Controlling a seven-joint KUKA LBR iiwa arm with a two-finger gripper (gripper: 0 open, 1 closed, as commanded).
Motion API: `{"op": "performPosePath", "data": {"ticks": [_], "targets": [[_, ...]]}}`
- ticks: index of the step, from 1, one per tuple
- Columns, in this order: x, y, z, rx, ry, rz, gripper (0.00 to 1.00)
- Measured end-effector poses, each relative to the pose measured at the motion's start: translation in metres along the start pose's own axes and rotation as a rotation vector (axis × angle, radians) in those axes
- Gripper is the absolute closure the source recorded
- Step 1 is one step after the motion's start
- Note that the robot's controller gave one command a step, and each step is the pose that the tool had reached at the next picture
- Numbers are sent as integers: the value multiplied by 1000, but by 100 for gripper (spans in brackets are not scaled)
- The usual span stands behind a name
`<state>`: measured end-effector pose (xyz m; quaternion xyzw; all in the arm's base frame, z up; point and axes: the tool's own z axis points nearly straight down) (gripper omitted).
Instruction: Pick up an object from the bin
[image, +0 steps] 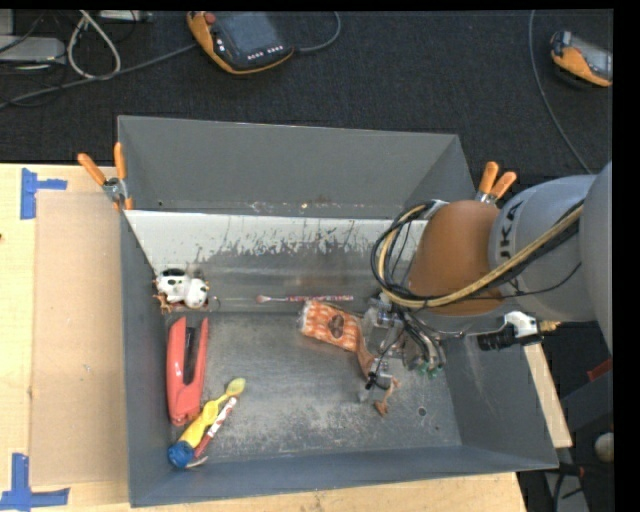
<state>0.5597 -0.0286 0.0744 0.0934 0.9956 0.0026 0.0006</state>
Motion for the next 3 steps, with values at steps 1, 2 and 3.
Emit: {"op": "performPosePath", "data": {"ticks": [1, 2, 3], "targets": [[-24, 18, 3, -4, -18, -35, 100], [-24, 18, 3, -4, -18, -35, 100], [-7, -26, -199, -4, -26, -40, 100]]}}
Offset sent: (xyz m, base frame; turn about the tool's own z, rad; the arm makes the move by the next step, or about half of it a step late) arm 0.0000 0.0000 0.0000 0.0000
